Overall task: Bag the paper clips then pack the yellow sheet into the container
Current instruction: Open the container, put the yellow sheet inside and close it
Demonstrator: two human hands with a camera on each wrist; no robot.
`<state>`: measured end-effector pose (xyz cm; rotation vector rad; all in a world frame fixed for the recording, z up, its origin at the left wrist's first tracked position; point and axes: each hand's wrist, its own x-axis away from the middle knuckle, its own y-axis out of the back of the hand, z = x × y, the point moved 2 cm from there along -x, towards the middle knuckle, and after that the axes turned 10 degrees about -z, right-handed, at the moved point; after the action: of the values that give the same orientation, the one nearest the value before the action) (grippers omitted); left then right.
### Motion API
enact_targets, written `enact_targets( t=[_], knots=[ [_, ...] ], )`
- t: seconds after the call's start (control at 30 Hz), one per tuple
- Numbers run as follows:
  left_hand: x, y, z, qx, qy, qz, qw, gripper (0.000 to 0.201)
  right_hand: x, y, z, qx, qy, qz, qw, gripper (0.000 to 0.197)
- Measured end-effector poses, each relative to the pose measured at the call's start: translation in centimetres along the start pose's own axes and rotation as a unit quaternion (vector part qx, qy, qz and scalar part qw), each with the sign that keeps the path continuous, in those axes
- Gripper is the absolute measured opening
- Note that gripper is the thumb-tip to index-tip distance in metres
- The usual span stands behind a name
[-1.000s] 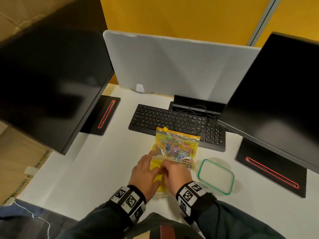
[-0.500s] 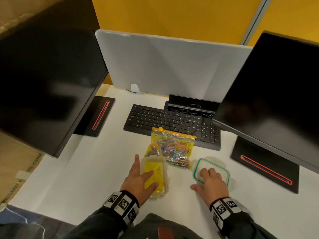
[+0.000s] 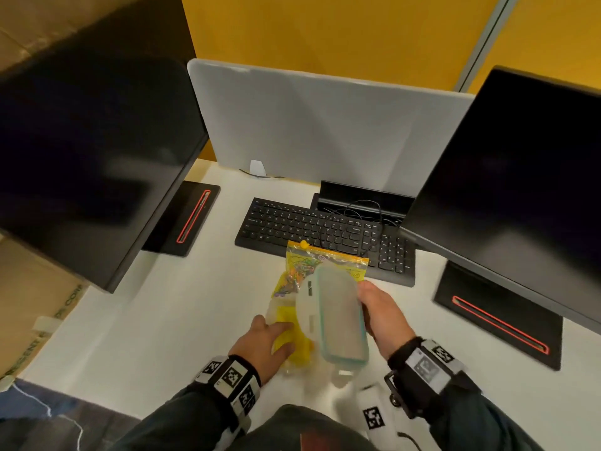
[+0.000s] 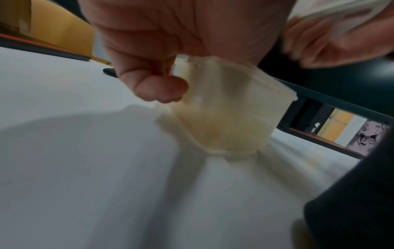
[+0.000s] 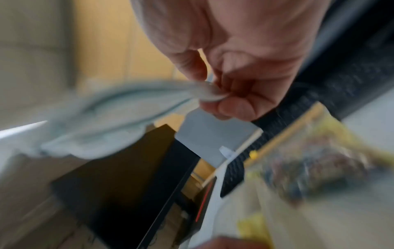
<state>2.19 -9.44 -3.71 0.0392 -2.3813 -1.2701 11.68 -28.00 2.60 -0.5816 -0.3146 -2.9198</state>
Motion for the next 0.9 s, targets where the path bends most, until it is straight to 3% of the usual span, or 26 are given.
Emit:
enact_targets(
  t=[0.07, 0.17, 0.3, 0.4, 0.47, 0.53, 0.67, 0.77, 0.9],
  knots=[
    [0.0, 0.1, -0.1, 0.000, 0.001, 0.001, 1.000, 0.042, -1.6, -1.9, -2.4, 0.061, -0.067, 0.037, 0.995, 0.025],
    [-0.2, 0.1, 0.0, 0.005, 0.015, -0.002, 1.000, 0.033, -1.9, -3.9, -4.5, 0.155, -0.044, 0.037, 0.986, 0.025],
    [-0.1, 0.3, 0.2, 0.071, 0.051, -0.023, 0.996, 0.017, -1.2, -5.4, -5.7, 0.142, -0.039, -0.007, 0.989, 0.015],
    [0.1, 0.5, 0.1, 0.103, 0.001, -0.034, 0.994, 0.007, -1.3, -5.2, -5.7, 0.142, -0.028, -0.036, 0.989, 0.013],
    [0.3, 0.9, 0.3, 0.170, -0.037, -0.036, 0.984, 0.023, -1.5, -4.7, -5.3, 0.150, 0.002, -0.048, 0.988, 0.012],
    [0.4, 1.3, 0.6, 0.240, -0.030, -0.043, 0.969, 0.033, -1.5, -4.3, -5.1, 0.169, 0.029, -0.050, 0.984, 0.011],
    [0.2, 2.1, 0.7, 0.309, 0.023, -0.082, 0.947, 0.028, -1.0, -4.4, -4.5, 0.249, 0.099, -0.059, 0.962, 0.015],
    [-0.4, 2.0, 0.8, 0.285, 0.045, -0.099, 0.952, 0.017, -0.8, -5.0, -4.4, 0.297, 0.153, -0.066, 0.940, 0.019],
    [-1.1, 1.7, 0.5, 0.248, 0.058, -0.113, 0.960, 0.025, -0.9, -5.6, -5.1, 0.297, 0.138, -0.074, 0.942, 0.020]
  ],
)
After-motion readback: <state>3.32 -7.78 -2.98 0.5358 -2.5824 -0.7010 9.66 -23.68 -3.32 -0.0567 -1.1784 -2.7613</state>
